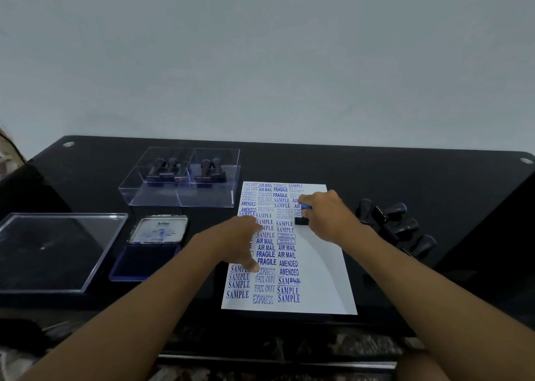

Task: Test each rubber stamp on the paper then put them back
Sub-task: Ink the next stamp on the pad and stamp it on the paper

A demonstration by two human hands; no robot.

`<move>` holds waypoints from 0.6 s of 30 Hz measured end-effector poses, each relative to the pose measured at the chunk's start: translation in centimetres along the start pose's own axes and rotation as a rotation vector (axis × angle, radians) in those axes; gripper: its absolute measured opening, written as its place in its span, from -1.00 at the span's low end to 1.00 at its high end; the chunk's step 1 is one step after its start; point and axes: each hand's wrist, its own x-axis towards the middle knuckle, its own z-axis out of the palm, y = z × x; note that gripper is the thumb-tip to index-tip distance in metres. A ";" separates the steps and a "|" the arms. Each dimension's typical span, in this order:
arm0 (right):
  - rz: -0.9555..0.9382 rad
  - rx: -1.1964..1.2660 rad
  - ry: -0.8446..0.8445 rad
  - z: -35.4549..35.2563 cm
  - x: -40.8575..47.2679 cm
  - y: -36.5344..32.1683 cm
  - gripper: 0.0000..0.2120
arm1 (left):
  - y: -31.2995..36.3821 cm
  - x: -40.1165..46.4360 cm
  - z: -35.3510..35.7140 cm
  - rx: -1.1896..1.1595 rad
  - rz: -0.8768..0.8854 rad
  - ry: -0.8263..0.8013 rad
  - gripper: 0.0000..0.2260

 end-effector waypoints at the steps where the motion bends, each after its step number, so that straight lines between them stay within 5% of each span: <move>1: -0.002 -0.001 -0.011 -0.4 0.3 -0.2 -0.78 | 0.1 0.0 0.0 0.000 0.000 0.002 -0.22; 9: -0.017 -0.008 -0.087 -1.5 1.6 -0.2 -0.70 | 0.2 0.0 0.0 0.008 0.002 0.008 -0.28; 18: -0.043 0.034 0.066 1.1 -1.4 0.3 -0.61 | 0.1 0.3 0.1 0.005 -0.005 0.002 -0.24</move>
